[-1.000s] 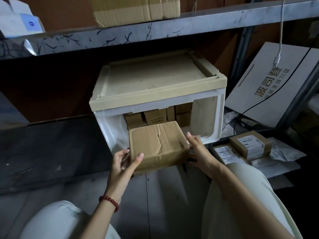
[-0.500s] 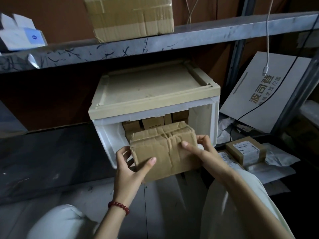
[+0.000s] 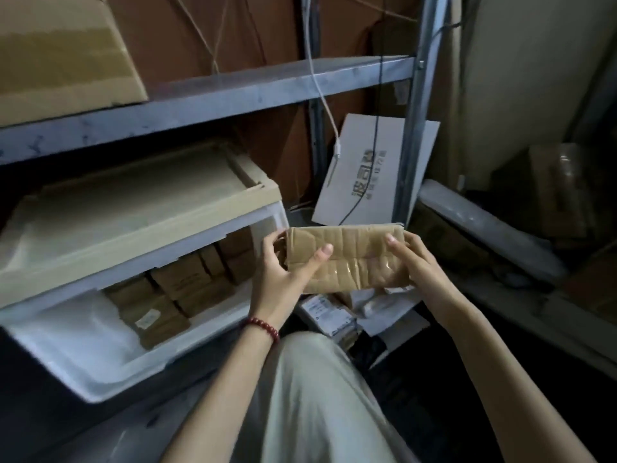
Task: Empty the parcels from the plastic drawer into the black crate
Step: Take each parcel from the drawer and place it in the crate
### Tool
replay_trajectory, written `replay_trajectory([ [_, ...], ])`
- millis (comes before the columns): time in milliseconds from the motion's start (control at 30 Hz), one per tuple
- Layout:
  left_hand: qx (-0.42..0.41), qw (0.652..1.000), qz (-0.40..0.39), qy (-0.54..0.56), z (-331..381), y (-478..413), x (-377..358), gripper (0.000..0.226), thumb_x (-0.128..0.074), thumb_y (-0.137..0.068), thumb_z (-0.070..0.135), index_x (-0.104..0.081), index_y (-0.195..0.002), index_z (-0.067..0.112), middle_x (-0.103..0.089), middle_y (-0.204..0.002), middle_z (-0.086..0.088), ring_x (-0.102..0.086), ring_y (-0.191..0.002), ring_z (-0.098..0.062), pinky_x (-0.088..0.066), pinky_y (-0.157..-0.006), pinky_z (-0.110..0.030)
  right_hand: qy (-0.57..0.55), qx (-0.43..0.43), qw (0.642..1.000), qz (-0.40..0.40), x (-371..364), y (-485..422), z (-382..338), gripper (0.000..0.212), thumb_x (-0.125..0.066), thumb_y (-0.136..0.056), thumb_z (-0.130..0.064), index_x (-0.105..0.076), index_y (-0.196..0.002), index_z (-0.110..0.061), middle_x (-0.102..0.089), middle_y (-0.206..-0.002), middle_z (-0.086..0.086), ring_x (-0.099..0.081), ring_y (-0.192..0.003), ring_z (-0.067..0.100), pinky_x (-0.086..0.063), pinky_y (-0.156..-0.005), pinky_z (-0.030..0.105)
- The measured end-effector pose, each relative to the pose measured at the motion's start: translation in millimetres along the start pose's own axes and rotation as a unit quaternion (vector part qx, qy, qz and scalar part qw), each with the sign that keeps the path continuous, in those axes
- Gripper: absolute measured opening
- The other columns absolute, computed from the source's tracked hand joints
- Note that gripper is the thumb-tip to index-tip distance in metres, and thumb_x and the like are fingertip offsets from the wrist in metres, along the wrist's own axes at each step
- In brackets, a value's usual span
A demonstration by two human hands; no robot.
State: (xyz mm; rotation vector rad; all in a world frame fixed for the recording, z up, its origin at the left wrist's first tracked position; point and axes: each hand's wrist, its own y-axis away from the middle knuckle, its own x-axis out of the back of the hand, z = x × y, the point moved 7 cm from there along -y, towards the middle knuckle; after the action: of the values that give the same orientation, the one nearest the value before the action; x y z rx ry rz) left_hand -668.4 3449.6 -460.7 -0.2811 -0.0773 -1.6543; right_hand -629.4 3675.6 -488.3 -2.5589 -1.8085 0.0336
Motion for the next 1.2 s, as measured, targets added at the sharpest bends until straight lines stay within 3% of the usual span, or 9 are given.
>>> replay_trajectory([
  [200,0.035,0.991,-0.11,-0.061,-27.4,-15.0,-118.5,0.063,-0.079,-0.067,0.054,-0.042,-0.113,0.031,-0.05,-0.108,0.013,-0.05,-0.093,-0.003,-0.041,-0.072,-0.019,-0.049,-0.084,0.984,0.149,109.7,17.7,68.6,0.031,-0.064,-0.086,-0.049,-0.054,-0.106,-0.028,-0.061,-0.112,-0.009,-0.058,-0.107,0.009,-0.048,-0.095,0.038],
  [333,0.062,0.974,-0.191,-0.108,-70.4,-9.5,-181.7,0.07,-0.084,-0.069,0.035,-0.039,-0.121,0.024,-0.048,-0.114,0.009,-0.046,-0.105,-0.008,-0.037,-0.084,-0.021,-0.028,-0.116,0.969,0.215,154.4,38.4,115.4,0.036,-0.074,-0.083,-0.026,-0.053,-0.11,-0.016,-0.062,-0.116,0.004,-0.061,-0.108,0.018,-0.051,-0.094,0.04],
  [433,0.095,0.955,-0.237,-0.151,-110.3,0.8,-215.1,0.074,-0.083,-0.073,0.024,-0.038,-0.131,0.016,-0.05,-0.126,0.002,-0.048,-0.118,-0.016,-0.037,-0.087,-0.021,-0.002,-0.156,0.958,0.239,167.7,54.6,150.0,0.048,-0.075,-0.082,-0.017,-0.049,-0.122,-0.016,-0.056,-0.12,-0.003,-0.055,-0.108,0.013,-0.049,-0.079,0.025],
  [500,0.123,0.945,-0.255,-0.165,-139.3,8.9,-230.4,0.077,-0.083,-0.072,0.02,-0.039,-0.134,0.012,-0.049,-0.137,-0.004,-0.047,-0.124,-0.019,-0.04,-0.096,-0.025,0.011,-0.174,0.953,0.25,171.6,62.3,174.6,0.049,-0.072,-0.083,-0.009,-0.046,-0.124,-0.017,-0.052,-0.123,-0.003,-0.051,-0.107,0.01,-0.047,-0.08,0.021],
  [600,0.177,0.926,-0.279,-0.185,-177.1,18.8,-243.6,0.083,-0.085,-0.068,0.026,-0.039,-0.135,0.012,-0.05,-0.137,-0.006,-0.048,-0.124,-0.022,-0.041,-0.1,-0.03,0.002,-0.222,0.945,0.241,171.4,69.4,212.6,0.049,-0.065,-0.087,-0.003,-0.045,-0.129,-0.015,-0.049,-0.133,0.002,-0.05,-0.121,0.018,-0.048,-0.1,0.041],
  [700,0.225,0.91,-0.291,-0.192,-206.7,25.0,-249.5,0.085,-0.086,-0.067,0.029,-0.039,-0.135,0.015,-0.05,-0.136,-0.006,-0.049,-0.121,-0.022,-0.041,-0.094,-0.029,0.007,-0.263,0.935,0.236,173.5,70.2,241.4,0.053,-0.062,-0.09,-0.003,-0.041,-0.137,-0.015,-0.046,-0.141,0.005,-0.049,-0.126,0.024,-0.048,-0.1,0.047],
  [967,0.253,0.881,-0.349,-0.196,-248.3,34.1,-261.9,0.092,-0.084,-0.07,0.023,-0.03,-0.143,0.022,-0.048,-0.138,-0.004,-0.047,-0.124,-0.02,-0.037,-0.095,-0.027,0.065,-0.257,0.925,0.274,183.9,43.9,284.6,0.069,-0.068,-0.084,0.001,-0.039,-0.143,-0.017,-0.051,-0.138,0.009,-0.052,-0.108,0.01,-0.048,-0.08,0.014],
  [1133,0.196,0.871,-0.365,-0.264,-250.7,29.9,-275.6,0.078,-0.075,-0.08,0.03,-0.033,-0.145,0.028,-0.043,-0.139,-0.008,-0.044,-0.127,-0.024,-0.036,-0.1,-0.028,0.032,-0.27,0.914,0.301,181.6,26.6,300.2,0.084,-0.071,-0.081,0.004,-0.022,-0.149,-0.006,-0.049,-0.14,0.017,-0.053,-0.123,0.021,-0.044,-0.095,0.024],
  [1200,0.155,0.868,-0.363,-0.302,-250.5,26.9,-277.6,0.073,-0.068,-0.085,0.035,-0.03,-0.147,0.03,-0.041,-0.14,-0.008,-0.043,-0.128,-0.025,-0.036,-0.102,-0.031,0.054,-0.257,0.919,0.293,184.0,12.8,298.4,0.081,-0.071,-0.082,0.002,-0.023,-0.148,-0.003,-0.049,-0.141,0.017,-0.049,-0.127,0.022,-0.041,-0.094,0.015],
])
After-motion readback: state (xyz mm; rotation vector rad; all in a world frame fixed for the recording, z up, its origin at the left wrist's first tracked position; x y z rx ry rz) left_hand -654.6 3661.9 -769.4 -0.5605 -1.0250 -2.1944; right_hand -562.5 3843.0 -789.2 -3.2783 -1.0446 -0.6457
